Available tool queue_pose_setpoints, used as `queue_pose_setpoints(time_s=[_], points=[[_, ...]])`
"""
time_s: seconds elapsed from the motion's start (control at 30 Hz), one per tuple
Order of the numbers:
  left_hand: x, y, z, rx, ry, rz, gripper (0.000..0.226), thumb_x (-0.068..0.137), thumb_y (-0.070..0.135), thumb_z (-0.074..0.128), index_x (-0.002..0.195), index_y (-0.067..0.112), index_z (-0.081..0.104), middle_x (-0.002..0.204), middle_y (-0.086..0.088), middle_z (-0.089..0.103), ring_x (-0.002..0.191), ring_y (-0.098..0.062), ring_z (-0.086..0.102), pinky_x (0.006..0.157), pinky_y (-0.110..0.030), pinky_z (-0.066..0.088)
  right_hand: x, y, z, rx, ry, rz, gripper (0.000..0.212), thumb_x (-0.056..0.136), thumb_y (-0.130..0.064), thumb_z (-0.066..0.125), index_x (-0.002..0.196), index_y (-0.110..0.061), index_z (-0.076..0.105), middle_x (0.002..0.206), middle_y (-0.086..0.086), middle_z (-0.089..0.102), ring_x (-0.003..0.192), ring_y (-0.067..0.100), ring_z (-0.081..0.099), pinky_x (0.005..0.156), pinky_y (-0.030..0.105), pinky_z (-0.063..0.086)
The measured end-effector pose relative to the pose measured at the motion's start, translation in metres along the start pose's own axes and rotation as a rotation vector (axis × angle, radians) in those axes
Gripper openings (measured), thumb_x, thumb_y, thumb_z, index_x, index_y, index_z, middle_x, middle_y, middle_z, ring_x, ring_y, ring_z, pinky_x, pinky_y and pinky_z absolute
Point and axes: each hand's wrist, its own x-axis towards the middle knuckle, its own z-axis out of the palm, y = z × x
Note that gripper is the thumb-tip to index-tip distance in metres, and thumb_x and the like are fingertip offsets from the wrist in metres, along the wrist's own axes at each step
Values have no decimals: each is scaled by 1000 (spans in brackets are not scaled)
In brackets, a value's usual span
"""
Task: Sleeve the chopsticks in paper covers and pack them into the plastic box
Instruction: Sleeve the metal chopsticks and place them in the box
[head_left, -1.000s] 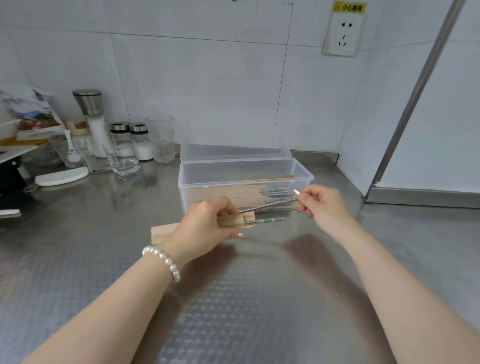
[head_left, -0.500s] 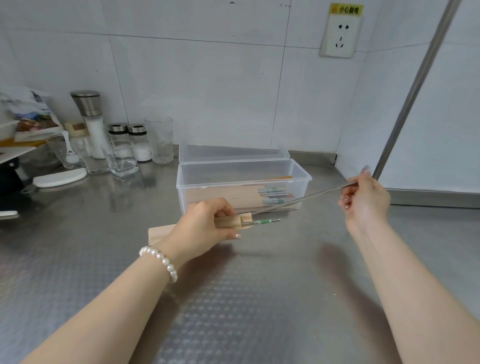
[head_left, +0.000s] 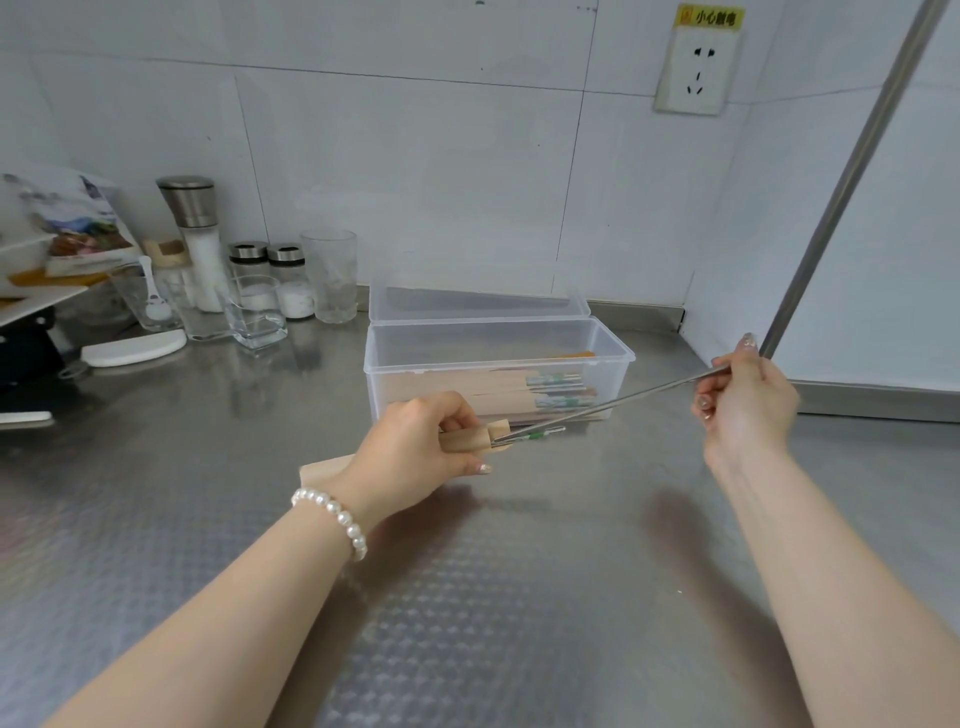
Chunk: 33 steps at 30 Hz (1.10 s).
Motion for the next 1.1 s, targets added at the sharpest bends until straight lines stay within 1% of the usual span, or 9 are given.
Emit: queue_pose_setpoints(time_s=[0.1,0.2,0.3,0.37,0.43,0.5,0.6,0.87,1.1], points=[[0,1,0,-6,-2,-1,35,60,29,84,81,30,55,73,17,55,68,0,48,62,-13,36,-1,1,-1,0,-6,11,38,96,-34,45,65,-12,47,32,-5,42,30,9,33,37,15,25],[-1,1,2,-8,-1,15,35,60,28,84,84,25,59,73,16,55,66,0,47,61,-6,34,-3,3,1,-43,-59,38,37,96,-33,46,66,-12,49,33,-5,45,30,8,35,37,15,26],[-1,3,4,-7,2,31,36,60,28,84,88,21,62,75,12,56,68,-2,48,62,-9,36,-10,10,6,-143,-227,144,33,95,-29,50,68,-11,55,36,-4,48,33,7,38,37,15,31],[-2,3,4,-15,10,30,35,61,28,83,88,22,61,74,14,55,68,-1,47,64,-16,37,-18,16,9,-237,-388,220,28,94,-23,52,71,-9,60,41,-3,52,39,10,42,40,16,35],[-2,3,4,-24,15,24,33,62,27,83,87,23,61,72,17,54,66,1,47,66,-19,37,-26,20,11,-310,-527,263,25,92,-20,54,74,-7,64,47,1,56,41,11,46,44,17,39],[-2,3,4,-21,16,23,33,62,27,83,86,23,61,73,16,55,67,-1,47,67,-21,40,-33,21,14,-337,-616,296,22,90,-19,56,75,-6,66,50,3,59,42,10,50,45,18,42],[-2,5,5,-19,18,31,35,61,27,84,88,20,62,77,9,58,71,-11,50,70,-24,43,-41,20,18,-363,-710,340,21,88,-18,58,75,-5,67,54,6,62,43,11,54,45,18,45],[-2,7,7,-28,13,32,34,61,26,84,87,21,62,78,8,58,75,-13,52,73,-26,44,-51,17,22,-408,-782,396,19,90,-14,55,78,-3,65,55,8,67,42,11,59,43,17,47],[-3,6,8,-31,10,39,34,61,26,84,87,22,62,79,8,59,74,-13,51,74,-28,46,-56,18,24,-414,-786,416,17,88,-16,57,78,-3,64,53,9,66,40,12,58,41,18,46]])
